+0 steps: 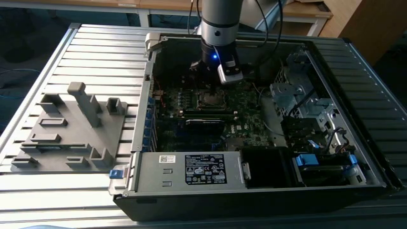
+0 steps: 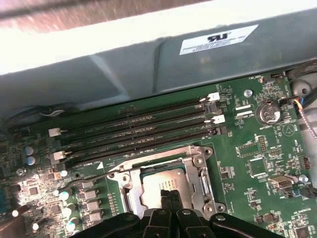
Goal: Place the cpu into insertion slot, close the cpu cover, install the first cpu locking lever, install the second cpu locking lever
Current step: 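Close the cpu cover, then install the first cpu locking lever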
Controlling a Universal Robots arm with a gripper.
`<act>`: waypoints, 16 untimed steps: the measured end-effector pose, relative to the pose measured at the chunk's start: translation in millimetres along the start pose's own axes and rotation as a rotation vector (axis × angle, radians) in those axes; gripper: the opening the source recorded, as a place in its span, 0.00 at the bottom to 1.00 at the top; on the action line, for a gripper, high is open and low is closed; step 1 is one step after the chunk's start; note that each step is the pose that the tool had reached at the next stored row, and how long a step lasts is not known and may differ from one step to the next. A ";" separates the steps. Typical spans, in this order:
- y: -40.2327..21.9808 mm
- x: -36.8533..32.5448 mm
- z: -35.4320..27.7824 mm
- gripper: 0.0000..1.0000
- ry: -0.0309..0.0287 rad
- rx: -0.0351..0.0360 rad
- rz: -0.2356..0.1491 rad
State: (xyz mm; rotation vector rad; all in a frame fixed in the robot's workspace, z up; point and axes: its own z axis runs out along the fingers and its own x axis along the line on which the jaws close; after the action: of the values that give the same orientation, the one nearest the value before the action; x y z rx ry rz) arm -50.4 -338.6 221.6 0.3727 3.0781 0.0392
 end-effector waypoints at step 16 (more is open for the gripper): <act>1.3 -4.0 -0.3 0.11 0.0000 0.0000 0.000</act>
State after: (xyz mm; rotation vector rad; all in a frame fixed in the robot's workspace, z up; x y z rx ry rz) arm -46.2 -338.3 222.1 0.3725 3.0781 0.0392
